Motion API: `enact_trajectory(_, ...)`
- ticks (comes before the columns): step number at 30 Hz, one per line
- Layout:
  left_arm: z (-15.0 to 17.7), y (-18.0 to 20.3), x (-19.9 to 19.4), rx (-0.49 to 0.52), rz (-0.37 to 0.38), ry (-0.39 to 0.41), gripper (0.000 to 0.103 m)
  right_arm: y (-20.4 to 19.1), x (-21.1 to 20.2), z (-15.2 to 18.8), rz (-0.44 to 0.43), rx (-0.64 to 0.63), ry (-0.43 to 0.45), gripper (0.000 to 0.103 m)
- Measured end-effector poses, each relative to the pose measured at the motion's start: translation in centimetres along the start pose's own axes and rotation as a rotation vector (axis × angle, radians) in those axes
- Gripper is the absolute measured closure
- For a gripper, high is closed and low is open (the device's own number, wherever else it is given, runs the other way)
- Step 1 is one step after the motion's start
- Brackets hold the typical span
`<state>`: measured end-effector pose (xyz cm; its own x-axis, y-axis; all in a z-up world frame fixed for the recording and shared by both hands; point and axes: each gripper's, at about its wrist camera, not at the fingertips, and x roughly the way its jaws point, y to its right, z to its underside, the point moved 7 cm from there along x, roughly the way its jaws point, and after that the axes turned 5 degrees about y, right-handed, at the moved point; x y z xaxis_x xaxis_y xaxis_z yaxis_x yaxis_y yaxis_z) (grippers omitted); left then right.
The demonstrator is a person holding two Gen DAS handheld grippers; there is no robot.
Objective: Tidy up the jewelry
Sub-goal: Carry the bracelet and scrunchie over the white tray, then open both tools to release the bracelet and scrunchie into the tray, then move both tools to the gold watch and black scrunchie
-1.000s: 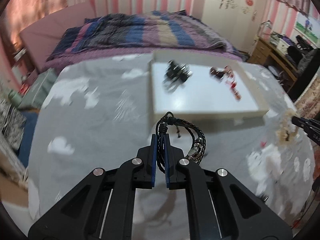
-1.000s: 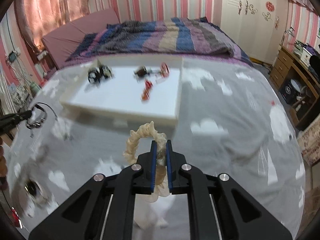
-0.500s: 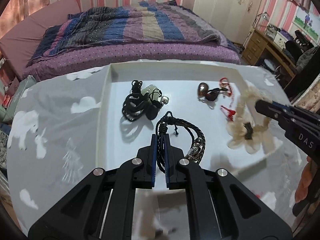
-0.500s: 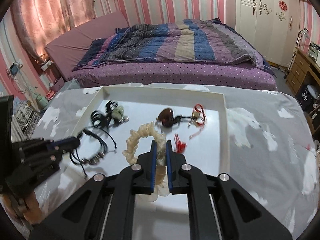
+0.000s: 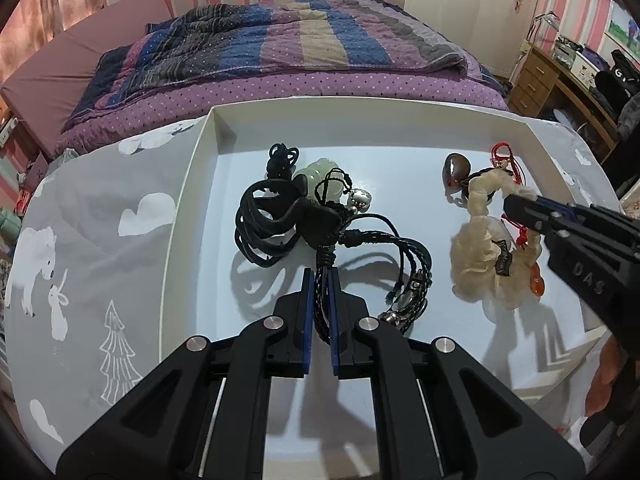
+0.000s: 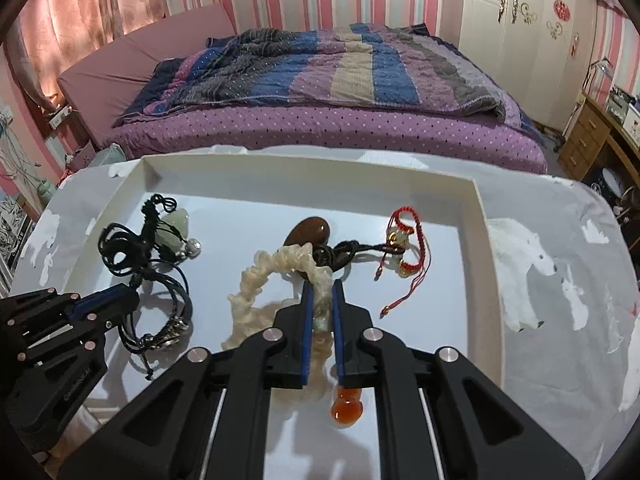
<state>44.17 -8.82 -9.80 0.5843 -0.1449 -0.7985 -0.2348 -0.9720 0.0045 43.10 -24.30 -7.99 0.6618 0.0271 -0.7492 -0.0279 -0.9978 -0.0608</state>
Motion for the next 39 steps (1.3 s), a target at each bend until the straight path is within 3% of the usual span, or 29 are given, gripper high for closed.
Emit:
enact_trajectory(5, -0.1, 0.0, -0.2, -0.003, 0.006, -0.002, 0.096, 0.2, 0.9, 0.7, -0.007, 0.015, -0.044, 0.086)
enact_trajectory(6, -0.1, 0.0, -0.4, 0.0, 0.005, 0.0, 0.096, 0.3, 0.9, 0.7, -0.001, 0.012, -0.044, 0.081)
enact_trajectory(8, -0.2, -0.1, -1.0, 0.0, 0.001, 0.007, 0.091, 0.4, 0.5, 0.7, 0.025, 0.0, -0.031, 0.056)
enact_trajectory(9, -0.3, -0.2, -1.4, -0.003, 0.001, 0.015, 0.088, 0.5, 0.1, 0.6, 0.029, -0.004, -0.02, 0.053)
enact_trajectory(11, -0.6, -0.4, -2.4, -0.007, -0.01, 0.036, 0.066, 0.7, -0.7, 0.5, 0.034, -0.01, -0.014, 0.052)
enact_trajectory(13, -1.0, -0.7, -3.9, -0.012, -0.022, 0.066, 0.053, 1.1, -1.4, 0.2, 0.043, -0.006, -0.004, 0.05)
enact_trajectory(15, -1.2, -1.1, -5.4, -0.013, -0.031, 0.093, 0.045, 1.4, -2.6, -0.1, 0.047, -0.003, 0.018, 0.044)
enact_trajectory(20, -1.0, -2.6, -9.5, -0.037, -0.054, 0.163, 0.014, 1.4, -6.8, -0.3, 0.059, -0.01, 0.098, 0.022)
enact_trajectory(23, -0.3, -3.4, -11.9, -0.053, -0.046, 0.191, 0.006, 0.8, -9.1, 0.3, 0.052, -0.022, 0.131, 0.019)
enact_trajectory(27, 1.5, -4.4, -14.6, -0.071, -0.069, 0.215, 0.003, 0.0, -12.1, 1.6, 0.021, -0.012, 0.148, 0.011)
enact_trajectory(34, 6.1, -5.8, -19.4, -0.085, -0.1, 0.252, 0.003, -0.6, -18.3, 6.5, -0.004, 0.001, 0.194, 0.01)
enact_trajectory(39, 10.1, -6.3, -21.9, -0.11, -0.097, 0.258, 0.003, 0.2, -21.4, 10.6, 0.025, 0.029, 0.185, 0.01)
